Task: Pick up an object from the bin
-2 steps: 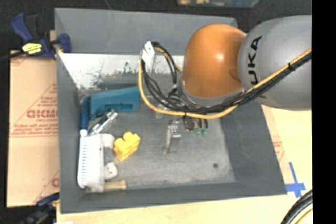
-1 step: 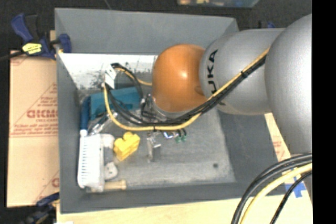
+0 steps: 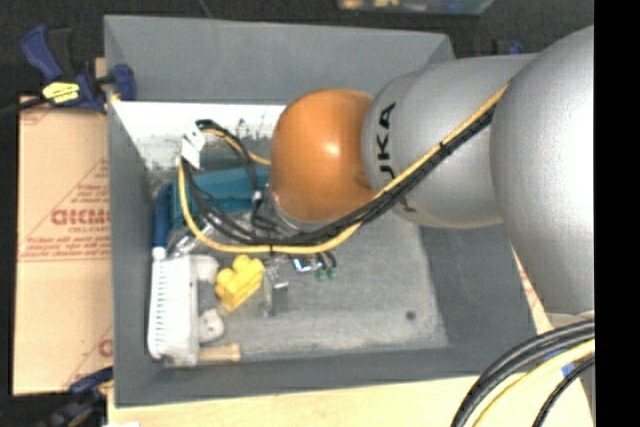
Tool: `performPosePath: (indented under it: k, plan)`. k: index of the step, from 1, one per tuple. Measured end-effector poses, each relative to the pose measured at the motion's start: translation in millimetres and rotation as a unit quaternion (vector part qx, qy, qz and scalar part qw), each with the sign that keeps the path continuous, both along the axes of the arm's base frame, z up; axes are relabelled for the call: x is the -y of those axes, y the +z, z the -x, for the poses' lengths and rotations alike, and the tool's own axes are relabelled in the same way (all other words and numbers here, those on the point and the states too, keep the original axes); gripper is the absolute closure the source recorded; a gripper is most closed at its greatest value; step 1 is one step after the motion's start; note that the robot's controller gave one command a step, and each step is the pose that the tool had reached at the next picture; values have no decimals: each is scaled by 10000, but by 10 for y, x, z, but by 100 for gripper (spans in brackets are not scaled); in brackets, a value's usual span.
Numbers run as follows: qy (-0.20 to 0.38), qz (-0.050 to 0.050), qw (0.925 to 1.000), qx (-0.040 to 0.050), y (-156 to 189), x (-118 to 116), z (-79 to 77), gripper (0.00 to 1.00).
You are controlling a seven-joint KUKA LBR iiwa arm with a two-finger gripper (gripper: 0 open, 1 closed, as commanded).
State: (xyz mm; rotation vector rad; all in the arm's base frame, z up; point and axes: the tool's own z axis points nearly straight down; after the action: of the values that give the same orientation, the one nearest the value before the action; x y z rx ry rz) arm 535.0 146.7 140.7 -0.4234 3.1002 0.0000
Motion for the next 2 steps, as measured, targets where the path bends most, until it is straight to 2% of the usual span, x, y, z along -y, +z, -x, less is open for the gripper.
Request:
performPosePath:
  k: [1, 2]
  plan:
    - [1778, 23, 9841, -16, -321, -74, -264, 0]
    - [1126, 8, 9936, 20, -703, 46, -253, 0]
